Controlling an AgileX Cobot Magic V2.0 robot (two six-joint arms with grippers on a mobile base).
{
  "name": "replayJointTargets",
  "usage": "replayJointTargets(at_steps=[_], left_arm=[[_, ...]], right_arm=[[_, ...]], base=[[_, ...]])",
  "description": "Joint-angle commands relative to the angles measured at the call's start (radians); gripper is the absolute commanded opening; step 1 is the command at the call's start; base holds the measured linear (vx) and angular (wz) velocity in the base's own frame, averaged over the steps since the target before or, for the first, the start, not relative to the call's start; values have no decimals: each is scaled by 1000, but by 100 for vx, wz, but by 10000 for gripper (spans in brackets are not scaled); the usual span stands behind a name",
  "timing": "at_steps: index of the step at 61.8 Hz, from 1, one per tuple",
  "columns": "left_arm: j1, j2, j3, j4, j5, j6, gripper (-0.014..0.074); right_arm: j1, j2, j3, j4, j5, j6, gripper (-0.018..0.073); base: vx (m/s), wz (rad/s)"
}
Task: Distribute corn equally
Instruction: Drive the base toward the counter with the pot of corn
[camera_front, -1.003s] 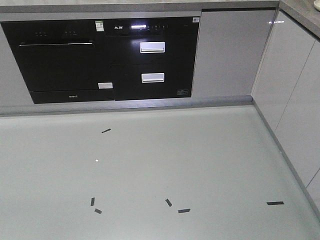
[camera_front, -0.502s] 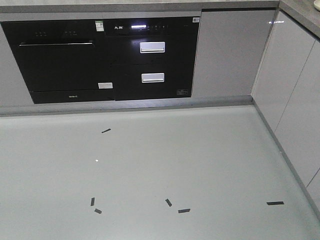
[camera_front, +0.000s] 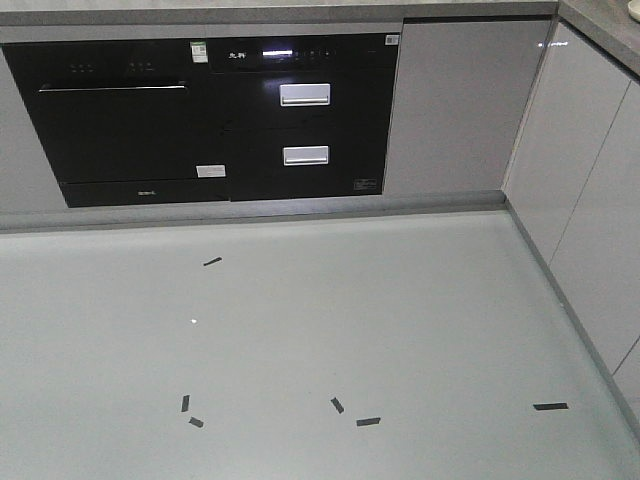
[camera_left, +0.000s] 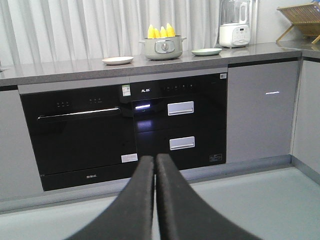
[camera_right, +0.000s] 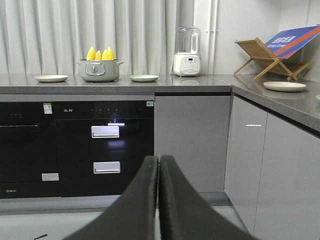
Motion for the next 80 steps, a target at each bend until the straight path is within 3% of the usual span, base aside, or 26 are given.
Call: replayJointTargets(at_steps=[1,80], left_arm=[[2,-16,3,-2,-77,-2,-7],[2,-16,3,-2,-77,-2,-7]], right_arm=[[-6,-6,9,-10,-73,-8,-4],[-6,-6,9,-10,-73,-8,-4]], base=[[0,0],[4,0]])
